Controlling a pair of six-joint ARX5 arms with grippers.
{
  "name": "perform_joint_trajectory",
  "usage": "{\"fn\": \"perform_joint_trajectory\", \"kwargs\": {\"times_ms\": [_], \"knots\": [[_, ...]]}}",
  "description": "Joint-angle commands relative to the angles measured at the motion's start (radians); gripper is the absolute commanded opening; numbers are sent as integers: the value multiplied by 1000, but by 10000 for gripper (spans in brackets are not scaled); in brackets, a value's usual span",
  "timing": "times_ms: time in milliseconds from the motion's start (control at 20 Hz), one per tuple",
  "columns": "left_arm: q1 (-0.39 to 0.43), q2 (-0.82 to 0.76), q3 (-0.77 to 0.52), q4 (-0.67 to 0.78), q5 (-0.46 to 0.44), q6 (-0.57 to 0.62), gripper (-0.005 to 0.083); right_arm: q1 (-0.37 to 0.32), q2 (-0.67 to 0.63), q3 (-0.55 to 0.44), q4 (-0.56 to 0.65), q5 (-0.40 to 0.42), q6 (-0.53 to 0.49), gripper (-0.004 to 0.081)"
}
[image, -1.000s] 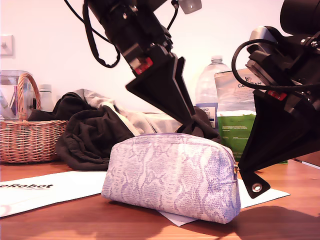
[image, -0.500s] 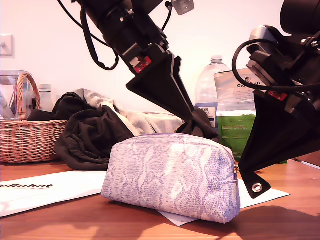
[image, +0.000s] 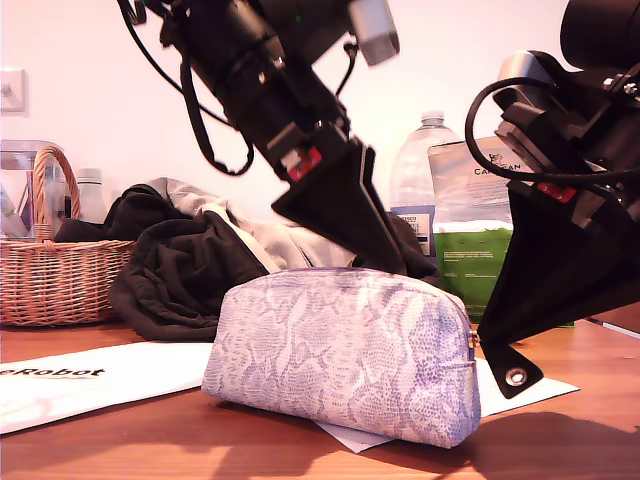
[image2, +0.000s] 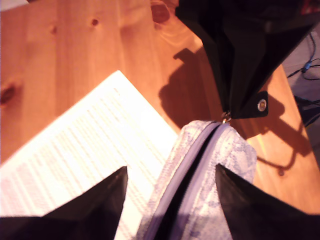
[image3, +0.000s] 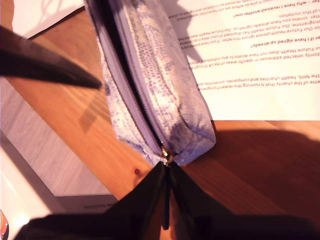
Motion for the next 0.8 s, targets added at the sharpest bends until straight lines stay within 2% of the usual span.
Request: {"fn": "perform_joint_trajectory", "kwargs": {"times_ms": [0,200,350,450,750], "knots": [[4,49,-7,2,7,-7,491,5,-2,11,-2,-1,-7,-13],[4,68,-7,-21,10,-14,481,5,-2,11,-11,-1,-27,-13],[3,67,-7,-47,11,-41,400,5,-2,11,-12,-1,-36,-13],[-2,67,-7,-58,10,-60,318,5,-2,11,-11,-1,-40,-13],[-39,66,-7,-64,-8,-59,4,5,-2,11,-5,-22,-23,-13]]}}
